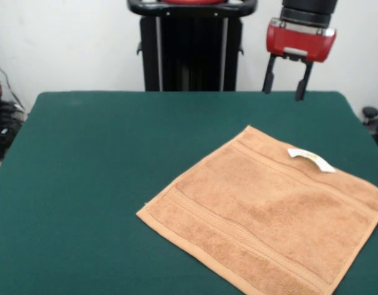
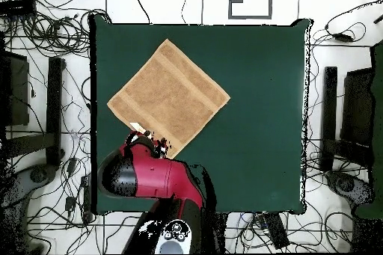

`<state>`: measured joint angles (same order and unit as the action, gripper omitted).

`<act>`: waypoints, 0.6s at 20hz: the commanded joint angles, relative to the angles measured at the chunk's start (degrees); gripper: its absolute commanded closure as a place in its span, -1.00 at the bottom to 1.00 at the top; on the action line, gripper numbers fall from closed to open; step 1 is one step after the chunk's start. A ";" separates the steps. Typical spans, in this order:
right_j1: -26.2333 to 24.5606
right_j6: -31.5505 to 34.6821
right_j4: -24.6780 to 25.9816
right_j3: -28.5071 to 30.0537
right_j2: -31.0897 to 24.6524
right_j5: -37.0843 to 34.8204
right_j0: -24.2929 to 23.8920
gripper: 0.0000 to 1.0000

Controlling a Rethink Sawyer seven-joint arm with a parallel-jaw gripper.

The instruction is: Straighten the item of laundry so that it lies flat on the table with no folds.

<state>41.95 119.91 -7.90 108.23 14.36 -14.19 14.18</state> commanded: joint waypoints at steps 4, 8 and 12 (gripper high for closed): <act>-3.35 6.25 2.46 4.50 -5.81 2.82 0.45 -1.00; -3.31 6.07 2.61 4.59 -5.99 3.21 0.17 -1.00; -3.24 6.05 2.64 4.69 -5.95 3.34 0.13 -1.00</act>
<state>41.95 119.91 -7.90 108.66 14.22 -13.85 14.19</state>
